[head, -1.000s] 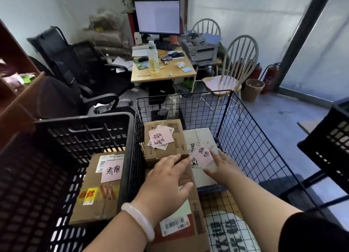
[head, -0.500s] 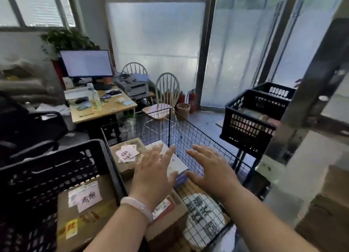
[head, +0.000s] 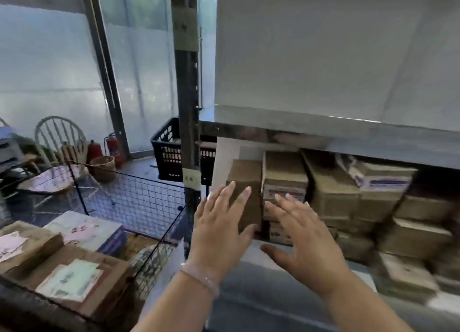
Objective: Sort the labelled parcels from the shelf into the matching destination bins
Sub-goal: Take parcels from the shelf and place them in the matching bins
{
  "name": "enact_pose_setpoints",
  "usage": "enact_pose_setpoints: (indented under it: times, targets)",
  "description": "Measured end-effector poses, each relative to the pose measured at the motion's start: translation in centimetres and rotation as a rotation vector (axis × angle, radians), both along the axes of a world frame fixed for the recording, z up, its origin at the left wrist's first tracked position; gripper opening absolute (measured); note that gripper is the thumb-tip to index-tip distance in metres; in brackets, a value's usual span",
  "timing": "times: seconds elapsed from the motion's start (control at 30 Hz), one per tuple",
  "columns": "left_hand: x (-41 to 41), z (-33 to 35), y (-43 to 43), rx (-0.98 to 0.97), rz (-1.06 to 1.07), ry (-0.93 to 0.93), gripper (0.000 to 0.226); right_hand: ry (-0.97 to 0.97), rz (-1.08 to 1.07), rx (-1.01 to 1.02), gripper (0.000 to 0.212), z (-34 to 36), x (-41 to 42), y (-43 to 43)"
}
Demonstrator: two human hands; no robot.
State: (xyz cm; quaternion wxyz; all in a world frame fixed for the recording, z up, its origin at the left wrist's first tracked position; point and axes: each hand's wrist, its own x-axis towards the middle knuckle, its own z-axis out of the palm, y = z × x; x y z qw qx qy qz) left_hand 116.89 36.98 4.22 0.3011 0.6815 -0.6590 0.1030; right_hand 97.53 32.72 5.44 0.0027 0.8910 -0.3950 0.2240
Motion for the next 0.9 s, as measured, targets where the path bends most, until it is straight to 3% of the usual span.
enact_pose_setpoints:
  times: [0.3, 0.6, 0.9]
  targets:
    - [-17.8, 1.8, -2.8, -0.059, -0.29, -0.082, 0.072, 0.011, -0.333, -0.046, 0.087, 1.7, -17.8, 2.4]
    - [-42.3, 1.7, -3.2, -0.036, -0.544, -0.077, 0.071, 0.002, -0.634, -0.031, 0.09, 1.7, -41.9, 6.0]
    - [-62.5, 0.5, -2.9, 0.067, -0.694, -0.045, 0.071, -0.022, -0.787, 0.008, 0.09, -0.2, -61.2, 9.8]
